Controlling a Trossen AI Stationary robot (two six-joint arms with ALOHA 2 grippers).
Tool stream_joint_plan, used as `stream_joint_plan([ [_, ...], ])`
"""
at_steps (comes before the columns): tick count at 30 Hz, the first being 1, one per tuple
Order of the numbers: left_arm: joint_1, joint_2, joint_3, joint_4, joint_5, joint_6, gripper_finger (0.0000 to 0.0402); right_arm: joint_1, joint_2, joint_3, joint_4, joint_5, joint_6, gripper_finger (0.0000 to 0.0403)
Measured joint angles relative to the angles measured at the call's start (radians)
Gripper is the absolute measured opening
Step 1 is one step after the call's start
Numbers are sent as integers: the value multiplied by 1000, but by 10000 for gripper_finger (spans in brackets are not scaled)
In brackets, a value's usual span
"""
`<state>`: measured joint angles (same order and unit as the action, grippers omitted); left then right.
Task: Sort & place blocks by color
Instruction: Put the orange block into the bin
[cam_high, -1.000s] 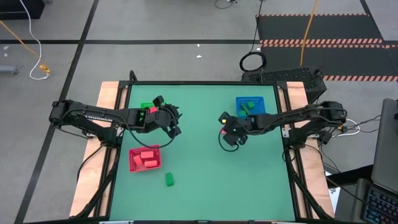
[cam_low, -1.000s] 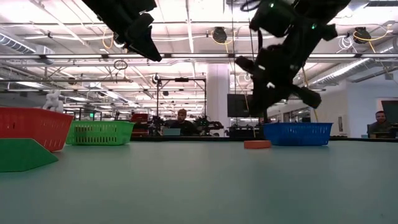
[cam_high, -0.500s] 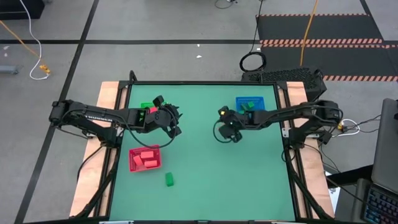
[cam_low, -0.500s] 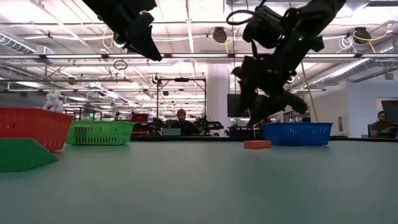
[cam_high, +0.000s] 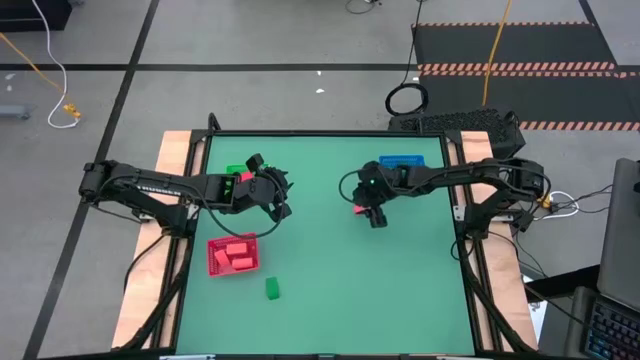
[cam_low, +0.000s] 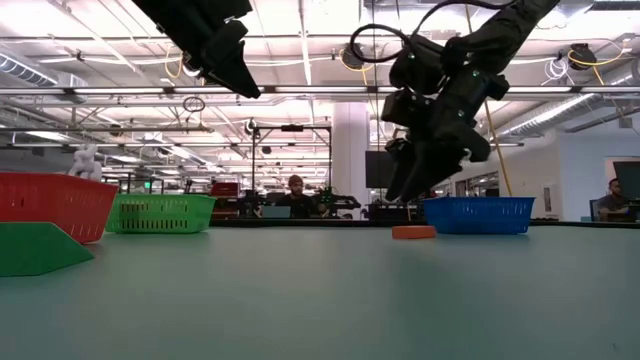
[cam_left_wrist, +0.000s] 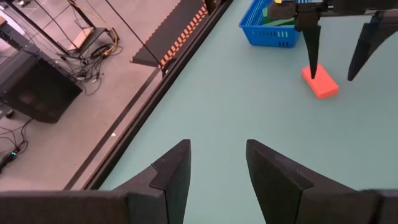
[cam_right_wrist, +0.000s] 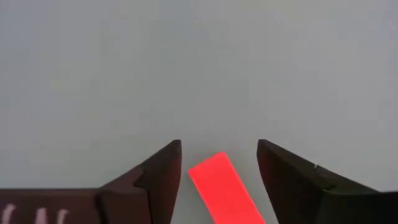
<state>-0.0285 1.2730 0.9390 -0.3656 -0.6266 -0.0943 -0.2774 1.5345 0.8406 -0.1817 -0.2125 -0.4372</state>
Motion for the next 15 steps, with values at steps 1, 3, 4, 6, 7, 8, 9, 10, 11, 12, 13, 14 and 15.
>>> stream_joint_plan([
  [1, 0, 0, 0, 0, 0, -2, 159, -5, 0, 0, -4, -1, -17, 199],
  [3, 0, 0, 0, 0, 0, -2, 159, -14, 0, 0, -23, 0, -49, 200],
  [4, 0, 0, 0, 0, 0, -3, 159, -18, 0, -4, -27, 0, -64, 204],
  [6, 0, 0, 0, 0, 0, -6, 159, -22, 0, -21, -18, 1, -86, 217],
  [7, 0, 0, 0, 0, 0, -6, 159, -24, 0, -29, -18, 0, -90, 224],
  [8, 0, 0, 0, 0, 0, -6, 159, -26, 0, -36, -19, 0, -92, 232],
  [9, 0, 0, 0, 0, 0, -6, 159, -29, 0, -42, -18, -1, -93, 237],
  [10, 0, 0, 0, 0, 0, -6, 159, -31, 0, -48, -17, 0, -94, 241],
  [11, 0, 0, 0, 0, 0, -6, 159, -33, 0, -53, -13, 1, -94, 244],
  [12, 0, 0, 0, 0, 0, -6, 159, -36, 0, -61, -4, 1, -94, 245],
  [13, 0, 0, 0, 0, 0, -6, 159, -37, 0, -70, 8, 1, -94, 245],
  [14, 0, 0, 0, 0, 0, -6, 159, -40, 0, -79, 25, 1, -94, 245],
  [15, 0, 0, 0, 0, 0, -6, 159, -43, 0, -89, 47, 0, -93, 243],
])
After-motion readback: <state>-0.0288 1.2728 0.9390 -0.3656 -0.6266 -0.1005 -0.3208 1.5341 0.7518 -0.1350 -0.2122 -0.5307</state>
